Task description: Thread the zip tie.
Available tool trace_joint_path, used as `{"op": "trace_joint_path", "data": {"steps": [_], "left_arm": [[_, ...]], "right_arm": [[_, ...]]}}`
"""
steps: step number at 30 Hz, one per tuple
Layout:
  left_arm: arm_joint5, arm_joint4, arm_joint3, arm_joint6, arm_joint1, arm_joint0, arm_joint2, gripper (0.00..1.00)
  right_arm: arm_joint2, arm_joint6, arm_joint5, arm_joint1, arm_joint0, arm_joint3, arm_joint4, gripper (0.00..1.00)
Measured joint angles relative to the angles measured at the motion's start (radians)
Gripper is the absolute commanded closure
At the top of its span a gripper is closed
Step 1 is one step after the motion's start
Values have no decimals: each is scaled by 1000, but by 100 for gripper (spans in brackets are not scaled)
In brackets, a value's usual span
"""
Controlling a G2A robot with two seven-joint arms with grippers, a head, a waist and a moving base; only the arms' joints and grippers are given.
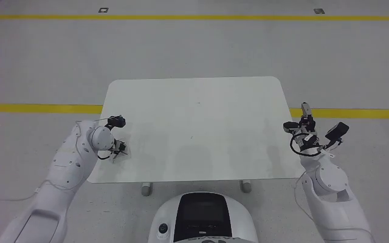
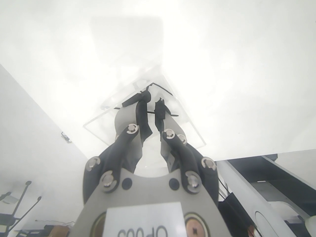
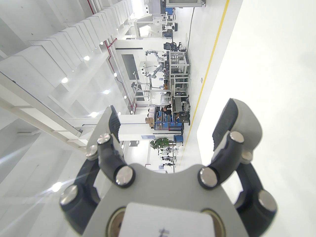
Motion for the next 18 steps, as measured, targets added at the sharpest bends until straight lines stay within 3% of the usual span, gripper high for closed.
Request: {"op": "trace_joint_path", "data": {"steps": [9,13,18], "left_arm": [[3,0,17,48,2,-3,8,88],[9,6,11,64,5,2,9,82],[25,17,-7,73,10,9,8,82]], "right_arm": [[0,0,0,0,0,0,0,0],[0,0,0,0,0,0,0,0],[0,0,0,0,0,0,0,0]]}}
